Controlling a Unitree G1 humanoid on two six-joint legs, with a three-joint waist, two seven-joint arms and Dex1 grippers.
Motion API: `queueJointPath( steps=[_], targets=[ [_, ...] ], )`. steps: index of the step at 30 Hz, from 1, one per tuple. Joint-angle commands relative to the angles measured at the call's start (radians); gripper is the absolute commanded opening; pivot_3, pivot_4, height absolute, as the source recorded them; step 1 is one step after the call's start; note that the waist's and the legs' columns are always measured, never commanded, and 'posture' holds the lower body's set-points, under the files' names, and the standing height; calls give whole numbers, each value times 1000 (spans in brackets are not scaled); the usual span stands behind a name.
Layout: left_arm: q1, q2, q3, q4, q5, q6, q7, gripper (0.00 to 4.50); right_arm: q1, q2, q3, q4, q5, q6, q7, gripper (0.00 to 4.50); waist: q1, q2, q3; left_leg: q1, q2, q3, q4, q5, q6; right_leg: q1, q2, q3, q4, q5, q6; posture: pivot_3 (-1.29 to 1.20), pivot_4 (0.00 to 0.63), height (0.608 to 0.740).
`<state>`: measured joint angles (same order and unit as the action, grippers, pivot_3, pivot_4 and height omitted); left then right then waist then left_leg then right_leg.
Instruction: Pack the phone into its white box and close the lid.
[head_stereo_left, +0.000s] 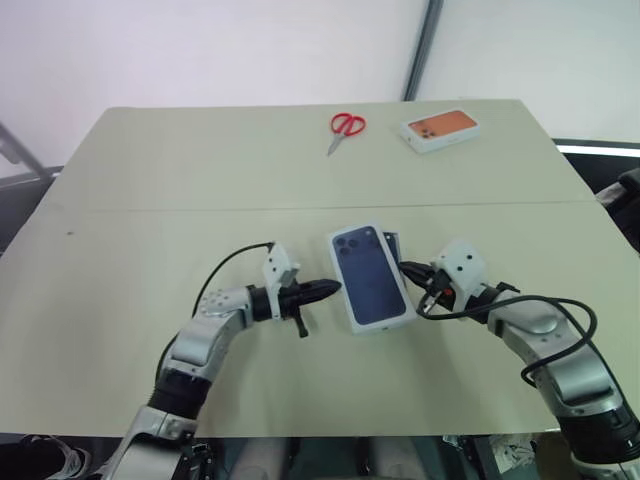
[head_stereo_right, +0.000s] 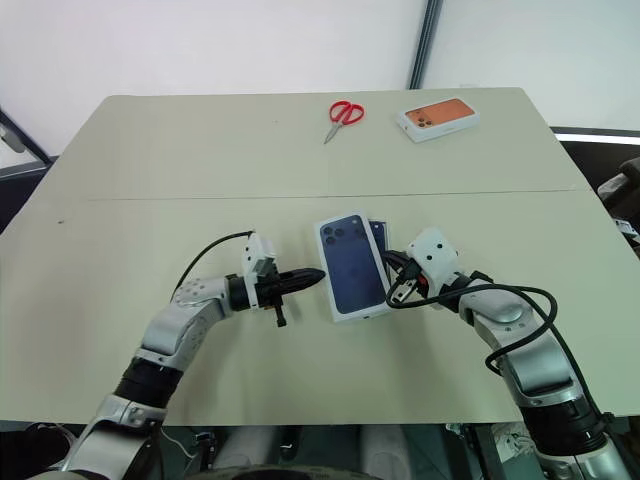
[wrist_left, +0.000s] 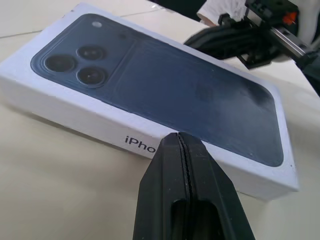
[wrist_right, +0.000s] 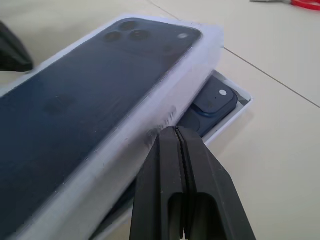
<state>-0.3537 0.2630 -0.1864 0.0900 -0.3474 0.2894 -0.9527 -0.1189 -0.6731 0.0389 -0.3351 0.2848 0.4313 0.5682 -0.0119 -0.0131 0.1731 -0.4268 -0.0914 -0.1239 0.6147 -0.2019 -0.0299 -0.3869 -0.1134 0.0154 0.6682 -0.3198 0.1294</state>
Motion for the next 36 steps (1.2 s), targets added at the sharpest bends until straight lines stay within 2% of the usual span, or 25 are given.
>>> queueJointPath(
  steps=[1, 15, 22, 25, 36],
  targets=[
    [-19, -13, -8, 18, 14, -29, 2, 0, -12, 10, -18, -41, -7, -12, 8, 28, -3, 0, 0, 0, 0, 0, 0, 0, 0, 0, 0, 0, 0, 0, 0, 0, 150, 740],
    [-68, -59, 13, 47, -1, -30, 1, 0, 1, 6, -50, -28, -47, -19, 6, 28, -2, 0, 0, 0, 0, 0, 0, 0, 0, 1, 0, 0, 0, 0, 0, 0, 150, 740],
    [-11, 50, 50, -54, -41, 48, -42, 0, -1, 23, -49, -45, -47, -10, 4, 28, -2, 0, 0, 0, 0, 0, 0, 0, 0, 0, 0, 0, 0, 0, 0, 0, 150, 740],
    [22, 90, 44, -54, -21, 28, -43, 0, -4, 25, -49, -36, -51, -14, 8, 28, -2, 0, 0, 0, 0, 0, 0, 0, 0, 0, 0, 0, 0, 0, 0, 0, 150, 740],
    [-45, -93, -10, 175, 69, -123, 33, 0, -2, 24, -38, -36, -75, -15, 22, 28, 19, 0, -1, 1, -1, -1, 1, 0, 0, 3, 0, -1, 0, 0, 0, 0, 150, 740]
  ],
)
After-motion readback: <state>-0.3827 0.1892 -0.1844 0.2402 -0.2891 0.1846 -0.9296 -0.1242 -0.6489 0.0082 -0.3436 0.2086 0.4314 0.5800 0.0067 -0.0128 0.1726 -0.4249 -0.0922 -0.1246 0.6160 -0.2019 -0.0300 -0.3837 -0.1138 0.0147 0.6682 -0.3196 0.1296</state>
